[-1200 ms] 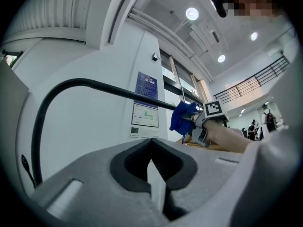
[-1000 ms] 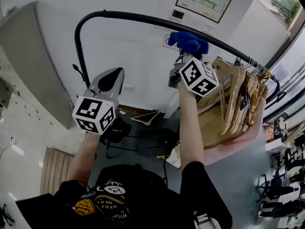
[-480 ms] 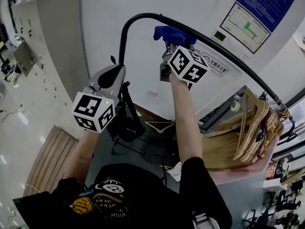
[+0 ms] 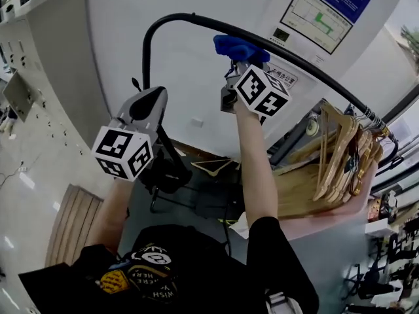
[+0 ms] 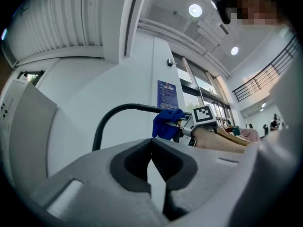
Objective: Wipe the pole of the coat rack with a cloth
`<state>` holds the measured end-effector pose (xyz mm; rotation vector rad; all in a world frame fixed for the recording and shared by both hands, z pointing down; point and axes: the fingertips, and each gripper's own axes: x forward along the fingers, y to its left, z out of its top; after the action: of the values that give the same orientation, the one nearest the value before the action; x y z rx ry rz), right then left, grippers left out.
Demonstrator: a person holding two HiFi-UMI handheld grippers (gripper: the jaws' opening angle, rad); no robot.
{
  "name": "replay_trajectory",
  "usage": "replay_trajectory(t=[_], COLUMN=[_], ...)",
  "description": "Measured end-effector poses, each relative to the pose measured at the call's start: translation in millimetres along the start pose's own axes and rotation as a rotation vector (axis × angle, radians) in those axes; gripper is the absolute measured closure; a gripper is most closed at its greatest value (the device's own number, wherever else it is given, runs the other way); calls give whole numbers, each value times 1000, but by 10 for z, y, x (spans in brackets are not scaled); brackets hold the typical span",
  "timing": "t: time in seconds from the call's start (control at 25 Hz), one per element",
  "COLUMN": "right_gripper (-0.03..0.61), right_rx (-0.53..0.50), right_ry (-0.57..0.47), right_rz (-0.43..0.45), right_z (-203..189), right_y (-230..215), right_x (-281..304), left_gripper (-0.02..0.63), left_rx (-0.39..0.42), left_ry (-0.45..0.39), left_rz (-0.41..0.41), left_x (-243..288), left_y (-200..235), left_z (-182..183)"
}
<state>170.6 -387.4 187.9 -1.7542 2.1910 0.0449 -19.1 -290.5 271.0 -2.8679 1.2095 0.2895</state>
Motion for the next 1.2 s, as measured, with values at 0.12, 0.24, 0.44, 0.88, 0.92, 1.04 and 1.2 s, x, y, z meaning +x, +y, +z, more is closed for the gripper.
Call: replay_trajectory(t=[0.12,0.24,0.44,0.88,0.92,1.04,1.2], right_gripper=[517,517,517,520,520,520,520], right_rx=[-23,-31,-39,-36,-31,-28,-5], right_ry=[-25,-46,-75,-147,-142,-113,-68], right_rz=[-101,-212,-381,-579,-561,-480,-350], right_z=[212,457,847,1201,1171,1014,725], right_y=[-498,-1057,-1825,-2414,-2342,-2049,-1584], right_x=[-394,-848,-1629,-2295,-2238,-1930,-1417], left_gripper=[611,611,611,611,611,611,611], left_rx=[-21,-42,-70,-87,-86,-89,-101], left_ry=[6,11,27,32,33,27,-1], left_rz=[-88,-183,-317,-434,-427,-388,-316], left_x=[251,502,813,968,946,855,680], left_y=[-300,-657,-1203,-1737,-1706,-1531,-1213], left_z=[-92,-169,-291,-337,-334,-310,-224])
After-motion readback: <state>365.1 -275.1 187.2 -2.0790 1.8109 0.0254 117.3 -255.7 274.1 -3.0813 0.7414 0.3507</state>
